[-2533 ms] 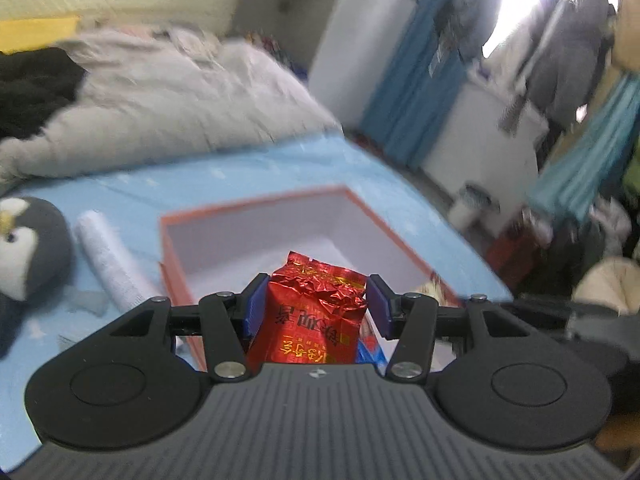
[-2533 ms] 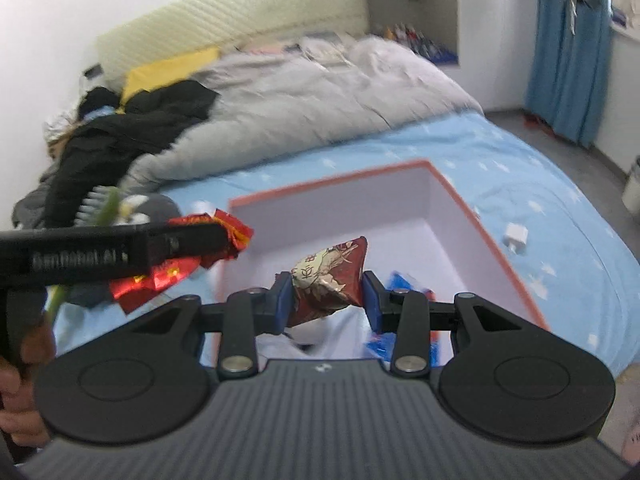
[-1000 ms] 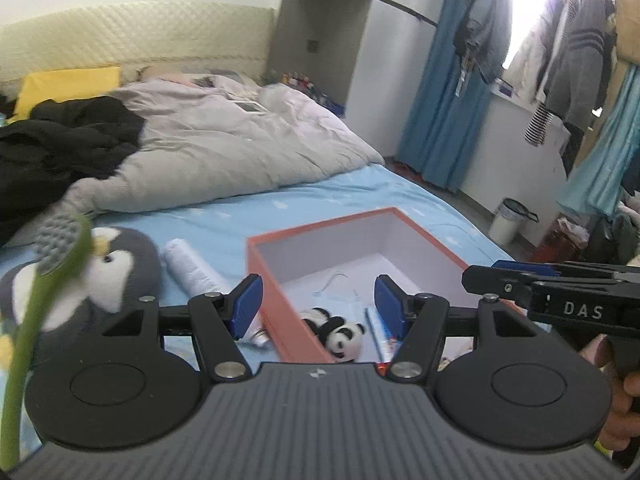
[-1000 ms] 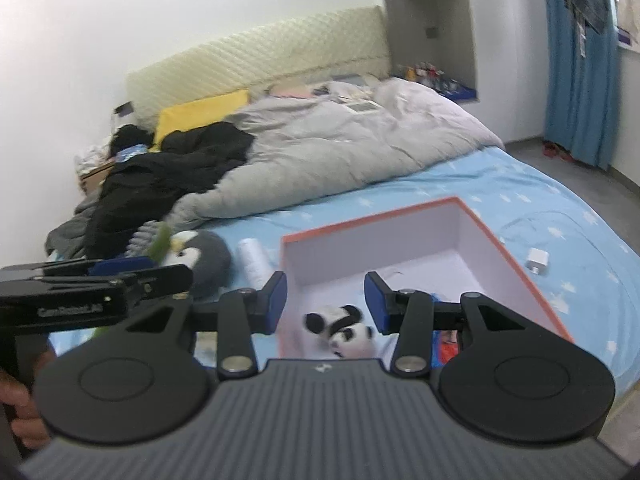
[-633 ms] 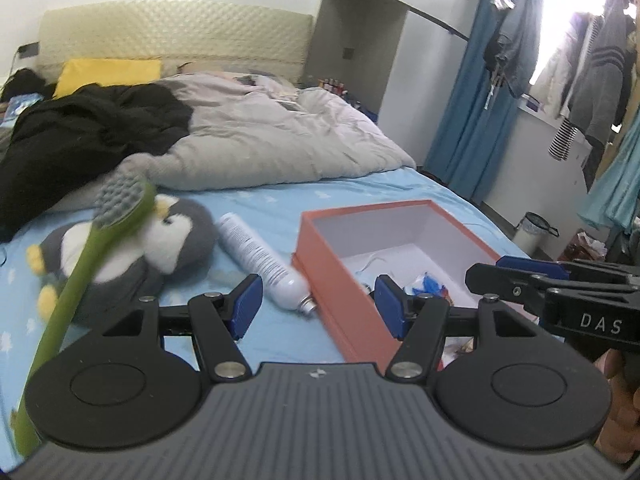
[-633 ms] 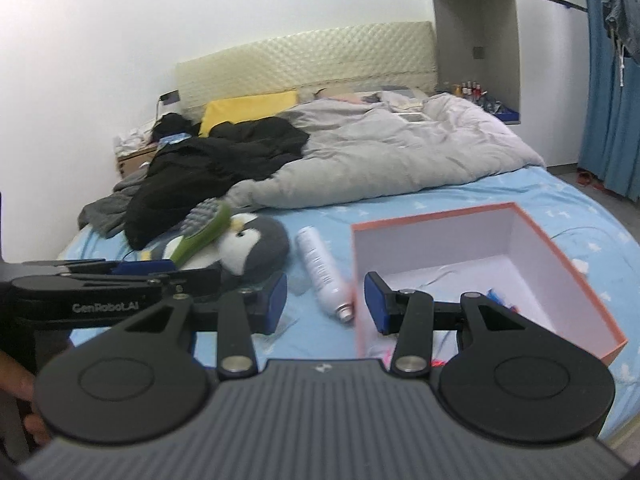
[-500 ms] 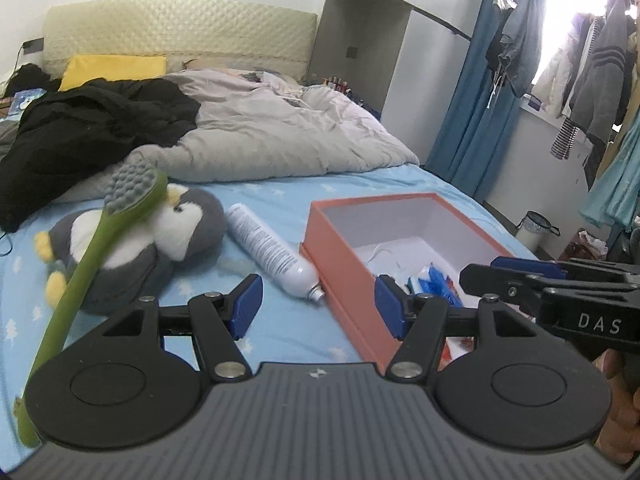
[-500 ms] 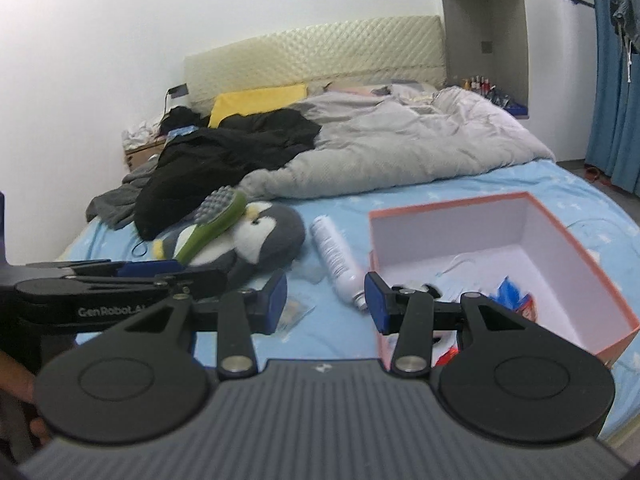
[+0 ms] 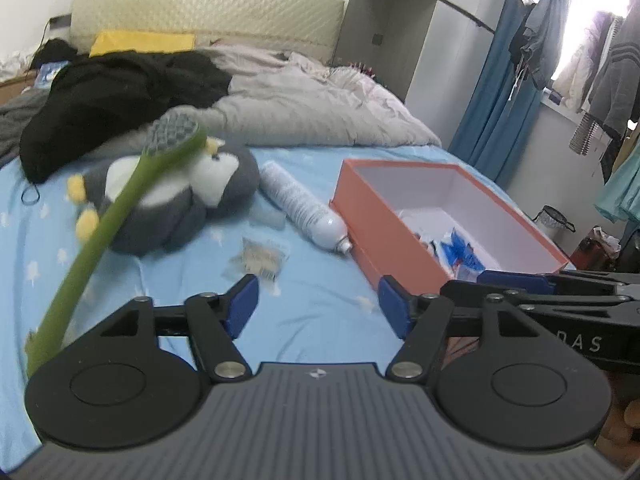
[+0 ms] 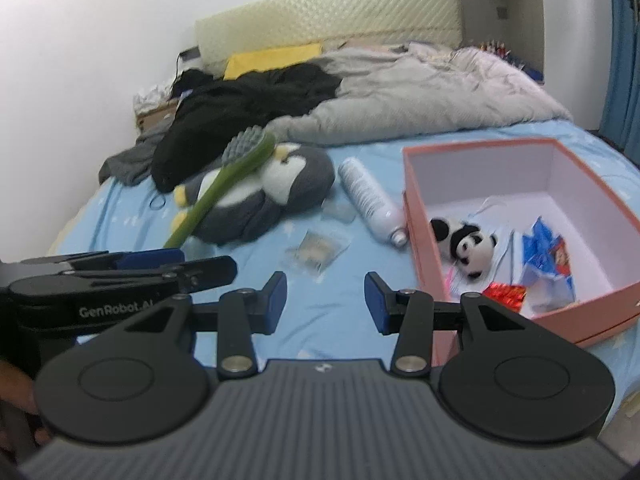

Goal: Organize soft objects
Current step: 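Move the left tool to the clear plastic bag while the right tool approaches the clear plastic piece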

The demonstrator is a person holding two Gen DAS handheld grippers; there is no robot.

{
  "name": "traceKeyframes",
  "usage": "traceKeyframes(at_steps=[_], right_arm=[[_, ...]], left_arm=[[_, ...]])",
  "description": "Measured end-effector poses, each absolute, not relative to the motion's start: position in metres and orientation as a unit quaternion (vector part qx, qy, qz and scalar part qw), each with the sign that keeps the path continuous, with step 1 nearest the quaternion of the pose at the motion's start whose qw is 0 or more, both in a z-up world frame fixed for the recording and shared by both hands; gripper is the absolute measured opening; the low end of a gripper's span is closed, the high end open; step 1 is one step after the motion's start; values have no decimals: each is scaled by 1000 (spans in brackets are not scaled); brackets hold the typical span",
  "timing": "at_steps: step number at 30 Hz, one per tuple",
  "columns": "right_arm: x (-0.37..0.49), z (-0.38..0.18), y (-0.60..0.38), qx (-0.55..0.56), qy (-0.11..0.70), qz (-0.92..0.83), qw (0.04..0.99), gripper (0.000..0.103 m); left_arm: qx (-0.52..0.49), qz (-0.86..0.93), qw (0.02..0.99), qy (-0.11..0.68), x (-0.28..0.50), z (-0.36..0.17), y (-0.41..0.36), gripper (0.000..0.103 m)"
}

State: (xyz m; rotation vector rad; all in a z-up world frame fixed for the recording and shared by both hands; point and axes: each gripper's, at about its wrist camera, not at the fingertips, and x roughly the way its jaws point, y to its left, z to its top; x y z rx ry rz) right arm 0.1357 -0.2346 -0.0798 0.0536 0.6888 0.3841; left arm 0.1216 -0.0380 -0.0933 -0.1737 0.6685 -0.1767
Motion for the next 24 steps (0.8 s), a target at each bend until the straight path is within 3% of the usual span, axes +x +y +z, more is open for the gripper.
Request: traceKeyframes(at_steps=[6, 24], right_arm=[[158, -95, -230, 14, 351, 201, 914, 46], [302, -170, -161, -22, 366, 208, 907, 46]], left_arm=[[-79, -80, 932, 346, 139, -124, -38, 78], [-79, -89, 923, 367, 276, -231, -5, 79]])
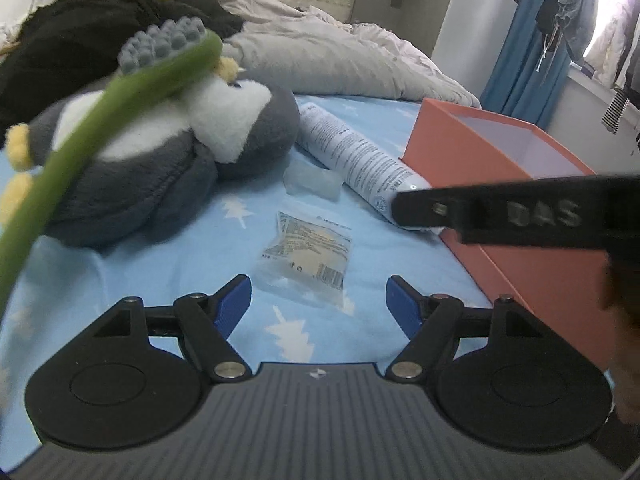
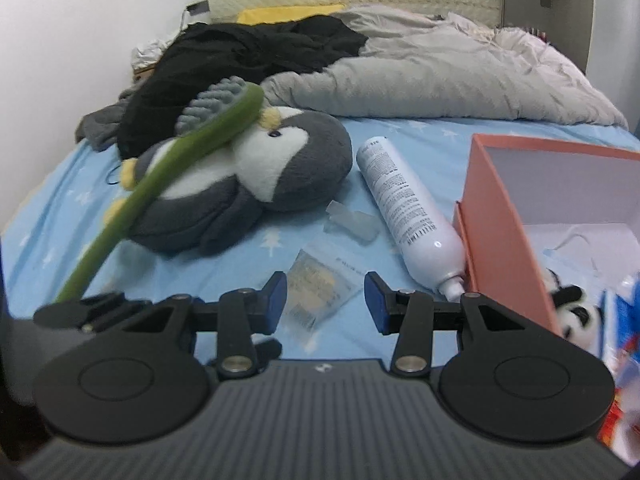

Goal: Organize soft objects
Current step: 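Move the left tool to the clear plastic bag while the right tool approaches the clear plastic piece, then close the left tool on the clear plastic bag while the right tool reaches the plastic piece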

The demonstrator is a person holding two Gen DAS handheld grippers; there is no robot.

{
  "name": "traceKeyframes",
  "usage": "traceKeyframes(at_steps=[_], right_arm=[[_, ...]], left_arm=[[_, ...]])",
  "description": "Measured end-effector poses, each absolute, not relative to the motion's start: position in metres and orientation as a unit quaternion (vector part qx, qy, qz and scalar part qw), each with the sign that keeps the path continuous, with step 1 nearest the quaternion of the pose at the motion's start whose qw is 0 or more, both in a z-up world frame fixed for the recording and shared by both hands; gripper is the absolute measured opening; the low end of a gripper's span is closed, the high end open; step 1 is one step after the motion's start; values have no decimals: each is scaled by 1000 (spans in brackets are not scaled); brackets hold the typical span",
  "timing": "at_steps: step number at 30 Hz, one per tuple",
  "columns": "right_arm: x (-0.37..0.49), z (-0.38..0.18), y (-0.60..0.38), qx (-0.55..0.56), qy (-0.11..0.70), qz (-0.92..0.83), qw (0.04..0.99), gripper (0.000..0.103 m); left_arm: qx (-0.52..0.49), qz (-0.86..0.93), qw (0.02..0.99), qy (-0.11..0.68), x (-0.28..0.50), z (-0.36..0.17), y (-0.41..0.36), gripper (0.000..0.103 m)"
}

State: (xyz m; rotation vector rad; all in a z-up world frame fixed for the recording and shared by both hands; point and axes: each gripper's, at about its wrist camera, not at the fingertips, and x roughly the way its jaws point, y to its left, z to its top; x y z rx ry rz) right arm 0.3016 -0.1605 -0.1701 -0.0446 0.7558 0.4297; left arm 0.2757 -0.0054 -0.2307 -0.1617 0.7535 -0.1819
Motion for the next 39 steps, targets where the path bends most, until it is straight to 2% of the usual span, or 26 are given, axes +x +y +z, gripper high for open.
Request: traceKeyframes(at_steps=[12, 22, 29, 30, 33, 35, 39], right_arm=[[382, -205, -125, -87, 379, 189, 902, 46], [418, -225, -95, -142, 379, 198, 893, 46], [431, -237, -87, -157, 400, 207, 879, 46], [432, -238, -88, -152, 403, 205, 879, 45], [432, -236, -90, -153, 400, 202, 881, 29], [431, -233, -91, -149, 397, 206, 882, 11], [423, -225, -94, -141, 390, 207, 886, 11]], left_arm=[[-88, -134, 915, 371, 329, -269, 1, 78], [-95, -156, 910, 374, 342, -281, 5, 76], [-103, -153, 908, 376, 348, -287, 3, 58], [-110, -151, 908, 376, 349, -288, 6, 52], [-126, -138, 906, 381, 351, -290, 11, 31], [-139, -135, 903, 383, 351, -291, 14, 26], [-143, -125, 904, 383, 346, -288, 18, 18]])
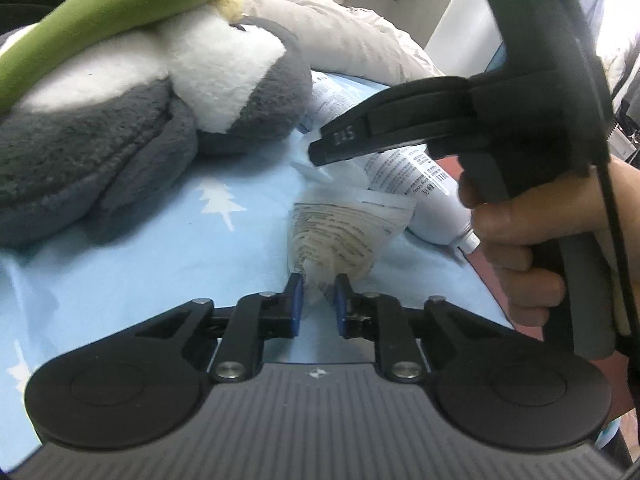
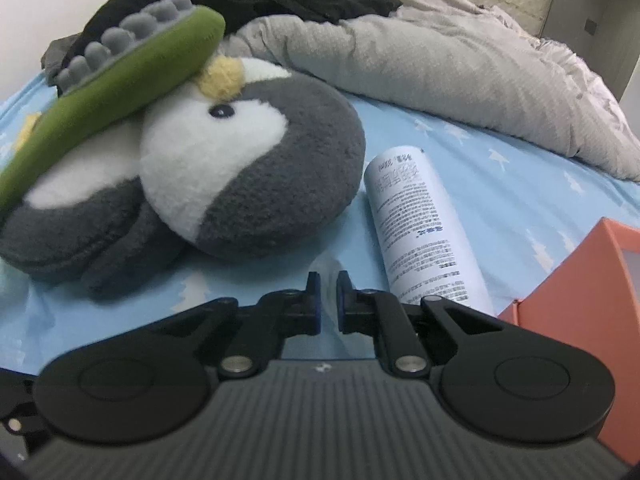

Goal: Organize soft objects
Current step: 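Close the left tool on the clear plastic bag while the right tool reaches the plastic piece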

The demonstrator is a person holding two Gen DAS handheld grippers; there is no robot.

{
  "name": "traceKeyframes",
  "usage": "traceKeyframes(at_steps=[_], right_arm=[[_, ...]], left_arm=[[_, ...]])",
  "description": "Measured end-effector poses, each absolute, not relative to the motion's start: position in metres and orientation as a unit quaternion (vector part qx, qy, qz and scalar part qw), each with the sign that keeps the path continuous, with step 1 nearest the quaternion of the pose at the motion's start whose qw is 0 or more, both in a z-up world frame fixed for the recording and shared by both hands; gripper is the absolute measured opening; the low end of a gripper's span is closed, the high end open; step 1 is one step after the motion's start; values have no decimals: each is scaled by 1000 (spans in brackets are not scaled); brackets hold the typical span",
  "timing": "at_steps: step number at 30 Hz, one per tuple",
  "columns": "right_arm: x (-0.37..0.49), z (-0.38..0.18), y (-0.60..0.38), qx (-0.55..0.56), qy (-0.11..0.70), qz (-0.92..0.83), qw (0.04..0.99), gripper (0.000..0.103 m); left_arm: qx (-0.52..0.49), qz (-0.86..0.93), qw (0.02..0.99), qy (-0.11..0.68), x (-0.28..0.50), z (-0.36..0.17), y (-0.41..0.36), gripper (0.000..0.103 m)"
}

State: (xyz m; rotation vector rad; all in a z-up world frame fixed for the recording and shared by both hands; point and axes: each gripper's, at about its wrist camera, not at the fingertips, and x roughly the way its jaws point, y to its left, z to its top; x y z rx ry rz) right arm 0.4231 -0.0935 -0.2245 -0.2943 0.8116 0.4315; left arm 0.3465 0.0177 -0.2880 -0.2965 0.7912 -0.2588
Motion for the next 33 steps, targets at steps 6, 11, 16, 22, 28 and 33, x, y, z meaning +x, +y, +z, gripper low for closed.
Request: traceKeyframes(at_steps=[6, 11, 16, 22, 28, 33], right_arm=[[407, -207, -105, -118, 382, 210, 892, 11], [383, -191, -111, -101, 374, 219, 896, 11], [353, -178, -119, -74, 379, 228, 894, 11], [313, -167, -131, -29, 401, 241, 883, 11], [271, -166, -144, 1, 436, 228, 870, 11], [234, -170, -160, 18, 460, 219, 860, 11]], left_arm=[[-155, -98, 905, 385, 324, -279, 27, 16], [-163, -71, 902, 394, 297, -270, 29, 16], [-160, -46, 901, 401, 268, -254, 34, 16], [-148, -29, 902, 405, 219, -235, 36, 16], [-156, -20, 894, 420, 177, -219, 32, 16], [-145, -21, 888, 437, 147, -213, 20, 17]])
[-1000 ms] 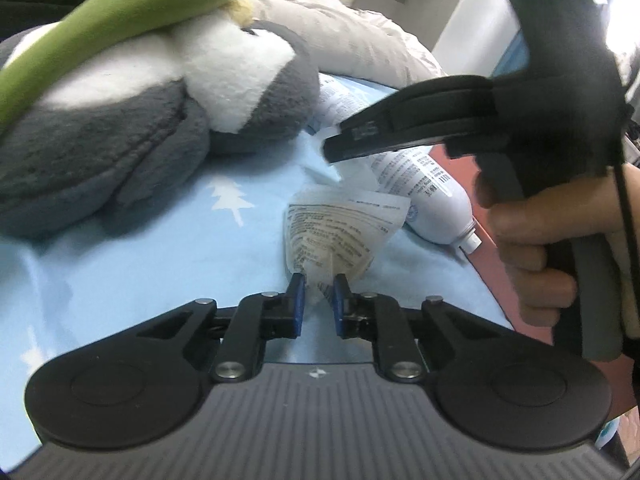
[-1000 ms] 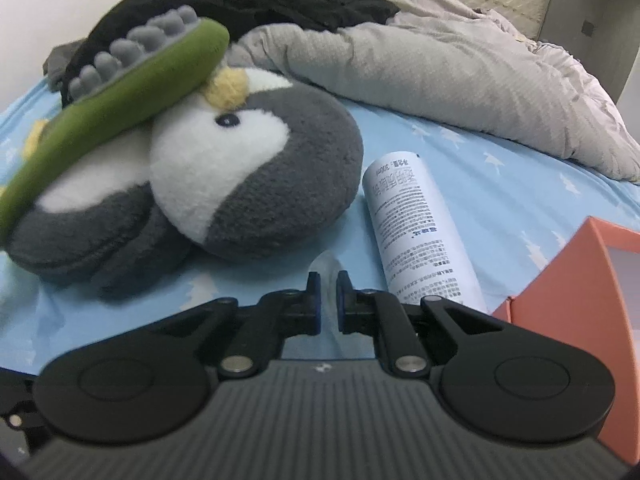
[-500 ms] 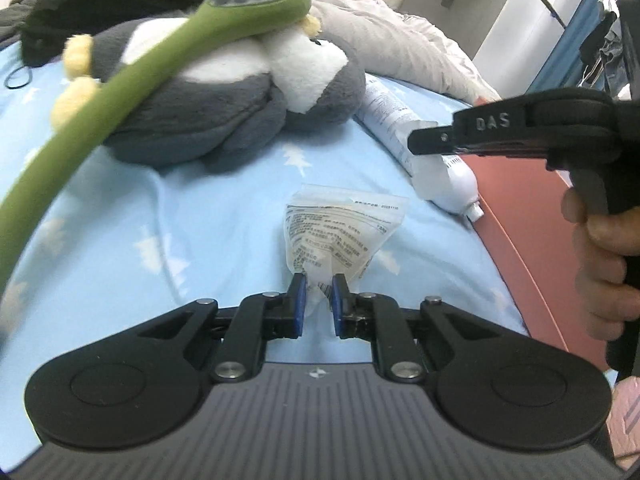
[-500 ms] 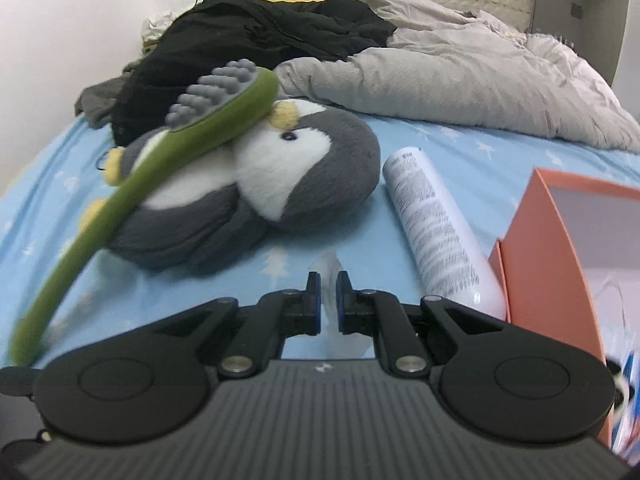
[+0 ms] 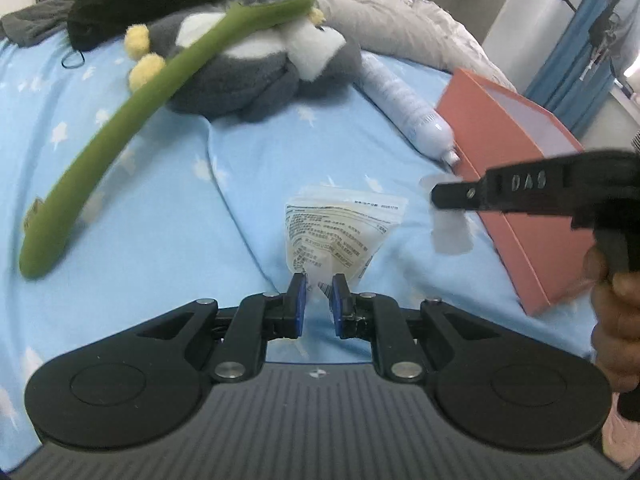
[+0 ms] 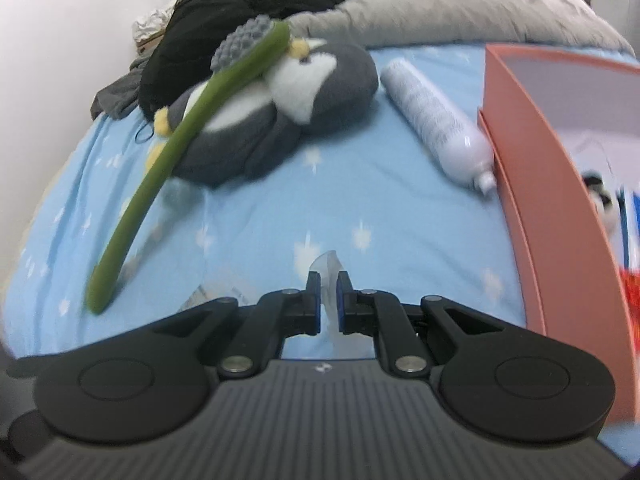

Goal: Organize soft objects
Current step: 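Close the left tool on the clear plastic bag while the right tool reaches the plastic piece, then grasp the clear plastic piece with the right tool while the left tool holds the bag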

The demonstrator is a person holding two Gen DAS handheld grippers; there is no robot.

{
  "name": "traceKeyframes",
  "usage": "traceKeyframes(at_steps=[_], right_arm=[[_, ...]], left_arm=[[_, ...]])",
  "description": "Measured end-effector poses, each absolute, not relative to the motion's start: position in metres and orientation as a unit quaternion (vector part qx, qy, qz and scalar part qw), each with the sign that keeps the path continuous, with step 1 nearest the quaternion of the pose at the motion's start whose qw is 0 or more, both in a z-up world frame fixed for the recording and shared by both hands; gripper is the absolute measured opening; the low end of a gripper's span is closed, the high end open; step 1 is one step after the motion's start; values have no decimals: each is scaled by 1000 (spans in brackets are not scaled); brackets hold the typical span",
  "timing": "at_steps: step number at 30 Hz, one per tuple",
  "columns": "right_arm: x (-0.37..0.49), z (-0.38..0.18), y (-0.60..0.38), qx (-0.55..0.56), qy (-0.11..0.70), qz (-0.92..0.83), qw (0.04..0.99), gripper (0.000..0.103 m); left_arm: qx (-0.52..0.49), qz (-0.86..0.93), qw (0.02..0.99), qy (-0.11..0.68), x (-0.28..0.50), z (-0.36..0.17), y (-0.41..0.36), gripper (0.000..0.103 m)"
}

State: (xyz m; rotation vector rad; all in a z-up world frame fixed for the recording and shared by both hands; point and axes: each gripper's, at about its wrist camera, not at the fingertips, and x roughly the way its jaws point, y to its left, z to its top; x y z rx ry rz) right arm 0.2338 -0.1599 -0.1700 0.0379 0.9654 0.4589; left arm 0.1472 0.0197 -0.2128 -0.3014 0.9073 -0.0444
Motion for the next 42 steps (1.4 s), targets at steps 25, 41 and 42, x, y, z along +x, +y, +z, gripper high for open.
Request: traceKeyframes(at_steps=[25, 41, 42], right_arm=[[194, -207, -208, 19, 480, 268, 835, 46], [183, -218, -194, -12, 457, 298, 838, 28], [183, -216, -196, -10, 456, 298, 839, 28]], left_arm=[[-162, -66, 865, 470, 144, -217, 22, 68], [-210, -81, 857, 464, 151, -224, 35, 52], [-215, -80, 855, 464, 152, -225, 36, 43]])
